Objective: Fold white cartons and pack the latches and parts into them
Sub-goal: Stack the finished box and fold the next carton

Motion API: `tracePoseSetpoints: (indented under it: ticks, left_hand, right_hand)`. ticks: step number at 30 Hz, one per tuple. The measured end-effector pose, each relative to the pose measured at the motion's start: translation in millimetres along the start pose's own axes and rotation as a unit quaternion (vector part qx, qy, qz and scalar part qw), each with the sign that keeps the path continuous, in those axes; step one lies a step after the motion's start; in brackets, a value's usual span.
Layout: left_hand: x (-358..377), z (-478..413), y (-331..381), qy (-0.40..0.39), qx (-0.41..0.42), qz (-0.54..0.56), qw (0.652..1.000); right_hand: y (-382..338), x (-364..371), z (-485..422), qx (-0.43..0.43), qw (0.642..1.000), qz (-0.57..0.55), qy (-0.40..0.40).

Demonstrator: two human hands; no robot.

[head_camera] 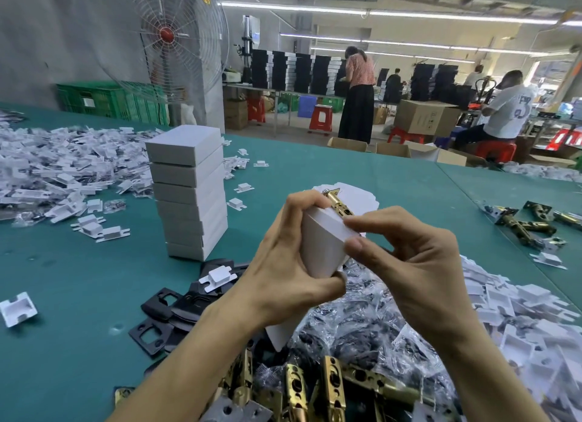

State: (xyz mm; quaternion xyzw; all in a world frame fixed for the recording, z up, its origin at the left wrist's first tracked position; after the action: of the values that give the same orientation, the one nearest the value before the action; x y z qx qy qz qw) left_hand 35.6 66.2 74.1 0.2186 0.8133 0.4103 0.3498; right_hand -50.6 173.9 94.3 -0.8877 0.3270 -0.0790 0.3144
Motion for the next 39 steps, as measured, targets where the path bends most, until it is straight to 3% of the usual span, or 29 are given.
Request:
tracePoseSetpoints:
  ticks: [7,13,19,33,39]
  left_hand:
    - [-6.6,-0.7,-7.1,0.051,-0.018,-0.035,0.998]
    - [-15.3,-0.3,-9.8,0.101,-0.046,-0.037,0.993]
    - [-9.4,-2.5,-9.7,0.001,-0.062,0.057,0.996]
    - [-26.7,-7.0,-1.2,0.021,-0.029,0.150,0.988]
    - [-22.6,-2.1,0.3,0.015,0.006,0.157,0.988]
  right_hand:
    - [7.7,14.2,5.7,0.008,0.998,0.050,-0.035]
    - [16.7,21.1,9.6,0.059,0.997,0.015,-0.051]
    - [12.3,7.5,7.0,0.057,0.998,0.011,0.004]
    - [16.1,-2.1,4.4,0.051,0.999,-0.006,-0.014]
    - [21.1,-2.7,7.2,0.093,0.993,0.035,-0.059]
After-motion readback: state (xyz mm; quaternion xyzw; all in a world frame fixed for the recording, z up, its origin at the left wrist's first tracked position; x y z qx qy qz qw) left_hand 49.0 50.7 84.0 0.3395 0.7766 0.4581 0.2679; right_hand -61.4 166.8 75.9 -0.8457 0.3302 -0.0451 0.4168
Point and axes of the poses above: each hand's wrist, its own z-axis away from the middle knuckle, its own x-axis out of the palm, y = z × x, the point moved 9 cm from there along -z, towards the middle knuckle, and after that the axes turned 15 degrees about -x, right-handed, at the moved point
